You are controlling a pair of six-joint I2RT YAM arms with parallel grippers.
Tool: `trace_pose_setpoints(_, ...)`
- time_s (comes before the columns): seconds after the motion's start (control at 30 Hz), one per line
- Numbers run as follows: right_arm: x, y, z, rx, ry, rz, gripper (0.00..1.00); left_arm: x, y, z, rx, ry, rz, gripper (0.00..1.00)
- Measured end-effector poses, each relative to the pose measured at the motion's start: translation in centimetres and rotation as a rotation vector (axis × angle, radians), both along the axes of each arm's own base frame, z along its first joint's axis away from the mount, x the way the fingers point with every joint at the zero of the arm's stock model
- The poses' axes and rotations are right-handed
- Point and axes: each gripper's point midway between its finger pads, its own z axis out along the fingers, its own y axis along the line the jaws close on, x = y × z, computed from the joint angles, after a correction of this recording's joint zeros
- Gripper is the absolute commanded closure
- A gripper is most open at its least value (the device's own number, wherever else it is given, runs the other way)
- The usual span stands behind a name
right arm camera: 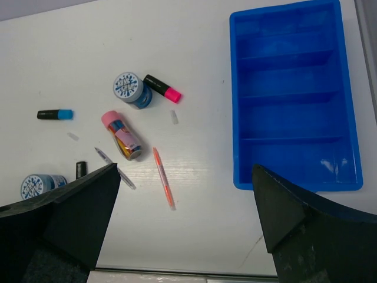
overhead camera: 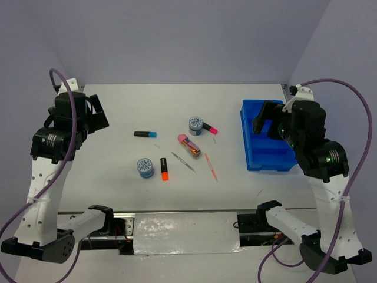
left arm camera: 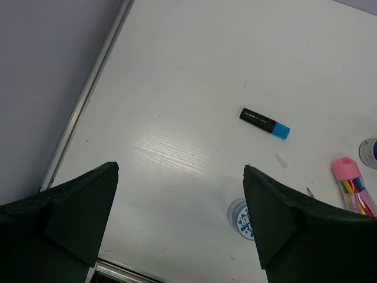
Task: Sort the stationery into containers
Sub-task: Pick up the stationery from the center of the board.
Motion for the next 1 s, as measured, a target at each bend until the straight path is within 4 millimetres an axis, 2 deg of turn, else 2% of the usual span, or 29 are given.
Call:
trace_pose_setpoints(0.23,0.2,0.1,0.2,0.006,-0.010,0.002,0.00,0.2,0.0,0.2,-0.001,-0.003,0.005,0.01)
trace_pose_setpoints(0.33,0.8,0.8,0.4,0.027,-0.029,0.026,0.00,0.4,-0.2,0.1,-0.009,0.006,-0.001,0.01)
trace_pose_setpoints(0.47,2.6,3.2,-0.6,0.081,-0.028,0.098,0.00,0.7,-0.9,-0.2,-0.046,0.011,-0.016,0.01)
trace_pose_setpoints(0.57,5.4,7.7,-2.0,0.087,0.006,0.204,0.00,0.8,-1.4,-0.4,-0.074,0.013,-0.026,0.01)
trace_pose_setpoints(0.67,9.4,12.2,-4.9,0.055,0.068,0.265,0.00,0.9,-1.8,-0.7,-0.092,0.018,-0.035,0.01)
trace_pose_setpoints(0.77,14.0,16.1,-9.8,-0.001,0.164,0.283,0.00,0.9,-2.2,-1.3,-0.118,0.031,-0.040,0.01)
trace_pose_setpoints(0.9,18.4,19.1,-16.7,-0.096,0.287,0.273,0.00,0.9,-2.7,-2.3,-0.149,0.055,-0.047,0.01)
trace_pose_setpoints(1.0,20.8,20.2,-20.0,-0.153,0.332,0.259,0.00,0.8,-3.0,-3.0,-0.160,0.073,-0.055,0.01)
